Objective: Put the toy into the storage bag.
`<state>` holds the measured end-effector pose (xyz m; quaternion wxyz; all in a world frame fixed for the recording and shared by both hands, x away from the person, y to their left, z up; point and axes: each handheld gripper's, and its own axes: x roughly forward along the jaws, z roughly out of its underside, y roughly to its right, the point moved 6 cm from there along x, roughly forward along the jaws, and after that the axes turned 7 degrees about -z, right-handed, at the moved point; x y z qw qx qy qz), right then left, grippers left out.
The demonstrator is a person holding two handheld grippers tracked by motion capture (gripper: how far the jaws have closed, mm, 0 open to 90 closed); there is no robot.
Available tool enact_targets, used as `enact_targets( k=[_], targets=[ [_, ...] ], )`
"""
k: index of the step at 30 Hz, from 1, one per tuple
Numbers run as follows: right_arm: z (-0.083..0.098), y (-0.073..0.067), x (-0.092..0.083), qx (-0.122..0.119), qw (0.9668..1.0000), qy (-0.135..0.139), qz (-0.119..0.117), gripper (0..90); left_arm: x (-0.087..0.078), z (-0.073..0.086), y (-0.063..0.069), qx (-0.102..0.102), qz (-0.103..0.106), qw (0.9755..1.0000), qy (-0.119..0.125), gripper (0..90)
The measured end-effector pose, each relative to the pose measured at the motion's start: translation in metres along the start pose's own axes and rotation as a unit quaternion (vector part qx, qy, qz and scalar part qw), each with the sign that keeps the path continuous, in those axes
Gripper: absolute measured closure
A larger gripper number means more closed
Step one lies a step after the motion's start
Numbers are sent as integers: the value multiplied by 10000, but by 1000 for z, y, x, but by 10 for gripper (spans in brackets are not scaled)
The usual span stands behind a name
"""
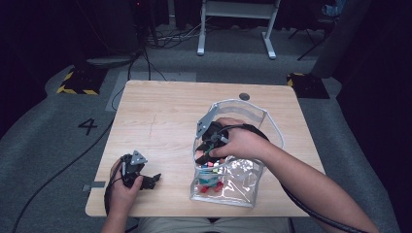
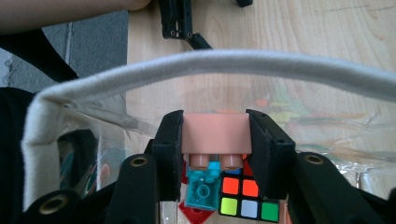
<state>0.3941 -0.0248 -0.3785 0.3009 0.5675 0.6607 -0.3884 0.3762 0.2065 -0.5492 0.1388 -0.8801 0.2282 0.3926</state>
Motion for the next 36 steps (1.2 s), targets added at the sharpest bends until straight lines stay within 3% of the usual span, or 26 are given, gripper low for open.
enact_targets(
  k=[22,36],
  targets=[
    [21,-2,39,240,9969,-577,-479,592,0,0,0,-10,-1,10000,5,0],
    [27,-1,49,290,9953,-695,-604,592,0,0,0,-11,-3,10000,8,0]
  ],
)
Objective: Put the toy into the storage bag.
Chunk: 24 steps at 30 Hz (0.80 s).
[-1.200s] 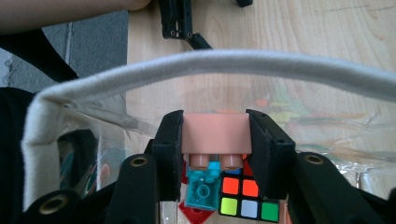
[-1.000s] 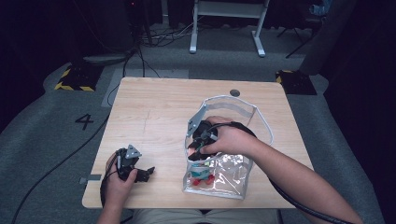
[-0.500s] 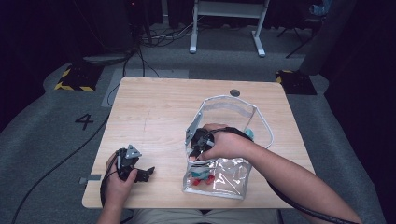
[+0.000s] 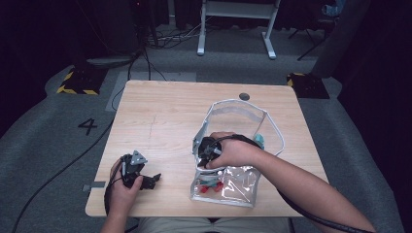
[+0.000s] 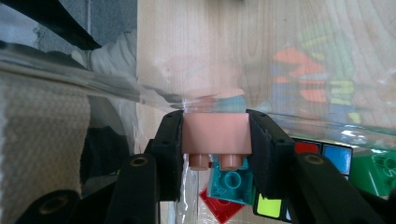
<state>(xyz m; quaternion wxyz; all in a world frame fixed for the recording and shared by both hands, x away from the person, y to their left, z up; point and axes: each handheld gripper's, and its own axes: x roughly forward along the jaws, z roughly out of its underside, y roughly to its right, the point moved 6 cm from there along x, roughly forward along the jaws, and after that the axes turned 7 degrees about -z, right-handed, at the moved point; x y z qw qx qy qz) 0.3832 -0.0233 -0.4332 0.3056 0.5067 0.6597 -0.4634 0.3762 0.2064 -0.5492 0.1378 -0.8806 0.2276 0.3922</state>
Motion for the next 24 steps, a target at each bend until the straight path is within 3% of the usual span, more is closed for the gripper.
enact_targets(
  k=[6,12,18,24],
  targets=[
    [1,0,2,69,9999,-43,-61,570,0,0,0,2,1,10000,-3,0],
    [1,1,-3,116,9998,134,-17,494,0,0,0,-1,2,10000,-2,0],
    [0,0,-17,121,9993,343,130,467,0,0,0,2,0,10000,-3,0],
    [2,-1,-45,58,9968,644,478,443,0,0,0,-1,1,10000,-3,0]
  ],
)
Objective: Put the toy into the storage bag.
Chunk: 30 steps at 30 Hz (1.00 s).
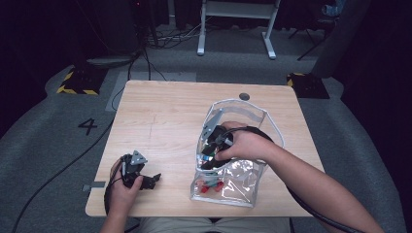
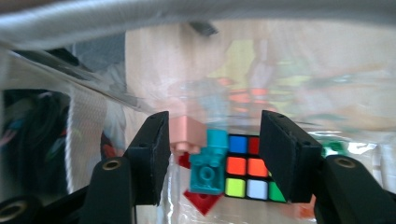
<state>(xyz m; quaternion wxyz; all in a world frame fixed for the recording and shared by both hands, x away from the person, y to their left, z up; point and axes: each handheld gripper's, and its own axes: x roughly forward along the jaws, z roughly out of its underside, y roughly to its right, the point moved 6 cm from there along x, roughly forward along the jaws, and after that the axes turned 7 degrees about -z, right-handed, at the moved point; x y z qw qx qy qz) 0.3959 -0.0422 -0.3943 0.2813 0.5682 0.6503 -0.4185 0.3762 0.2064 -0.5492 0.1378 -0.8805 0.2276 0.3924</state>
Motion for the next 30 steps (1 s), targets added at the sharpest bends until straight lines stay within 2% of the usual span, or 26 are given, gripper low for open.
enact_targets(
  k=[3,6,8,13,17,23,30],
  targets=[
    [-1,3,-18,-78,9995,213,204,448,0,0,0,1,-2,10000,0,0],
    [-1,5,-35,-53,9984,397,404,445,0,0,0,1,0,10000,0,0],
    [0,7,-50,-60,9965,584,596,442,0,0,0,3,-14,10000,1,0],
    [4,5,-84,-13,9917,970,846,432,0,0,0,3,-15,10000,2,0],
    [16,7,-107,100,9878,1124,1070,425,0,0,0,5,-13,10000,0,0],
    [43,9,-138,400,9796,1386,1397,408,0,0,0,-2,1,10000,0,0],
    [86,18,-169,924,9667,1632,1740,400,0,0,0,-7,-2,10000,2,0]
  ],
)
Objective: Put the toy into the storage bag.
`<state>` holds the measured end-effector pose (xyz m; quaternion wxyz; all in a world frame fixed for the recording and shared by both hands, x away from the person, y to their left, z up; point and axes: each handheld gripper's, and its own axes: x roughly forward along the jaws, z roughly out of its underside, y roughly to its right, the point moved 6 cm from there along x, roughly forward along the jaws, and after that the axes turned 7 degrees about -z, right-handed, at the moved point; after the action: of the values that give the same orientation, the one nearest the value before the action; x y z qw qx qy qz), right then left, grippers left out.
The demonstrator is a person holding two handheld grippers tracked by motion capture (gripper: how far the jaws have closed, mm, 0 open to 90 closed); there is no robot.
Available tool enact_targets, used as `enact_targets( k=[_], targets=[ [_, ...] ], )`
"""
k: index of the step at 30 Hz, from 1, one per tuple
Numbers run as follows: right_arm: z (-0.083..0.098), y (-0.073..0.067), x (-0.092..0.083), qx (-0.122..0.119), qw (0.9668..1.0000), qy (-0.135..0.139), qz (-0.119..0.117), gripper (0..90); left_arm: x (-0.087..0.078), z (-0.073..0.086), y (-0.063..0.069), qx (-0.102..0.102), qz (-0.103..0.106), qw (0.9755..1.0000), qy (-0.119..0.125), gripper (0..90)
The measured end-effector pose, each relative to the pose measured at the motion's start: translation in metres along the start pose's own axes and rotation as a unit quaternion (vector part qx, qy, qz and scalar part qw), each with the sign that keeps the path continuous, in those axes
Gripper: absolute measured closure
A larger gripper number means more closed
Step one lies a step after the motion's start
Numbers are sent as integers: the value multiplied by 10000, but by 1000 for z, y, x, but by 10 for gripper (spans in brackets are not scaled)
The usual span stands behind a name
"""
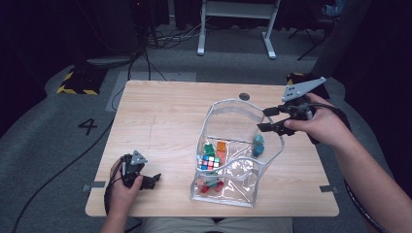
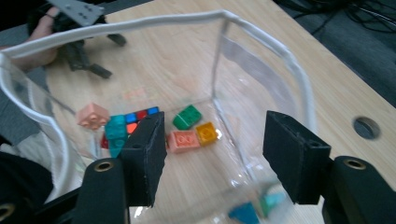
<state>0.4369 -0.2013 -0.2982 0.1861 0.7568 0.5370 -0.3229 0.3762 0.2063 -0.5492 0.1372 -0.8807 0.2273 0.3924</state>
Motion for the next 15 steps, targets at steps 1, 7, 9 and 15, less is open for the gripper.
enact_targets(
  k=[1,7,9,15],
  targets=[
    [3,4,-3,31,10000,6,54,401,0,0,0,1,0,10000,0,0],
    [31,31,-24,459,9980,102,420,402,0,0,0,1,0,10000,1,0],
    [39,39,-30,568,9970,158,504,403,0,0,0,2,-1,10000,1,0],
    [62,60,-43,866,9930,220,778,408,0,0,0,4,-1,10000,0,0]
  ],
)
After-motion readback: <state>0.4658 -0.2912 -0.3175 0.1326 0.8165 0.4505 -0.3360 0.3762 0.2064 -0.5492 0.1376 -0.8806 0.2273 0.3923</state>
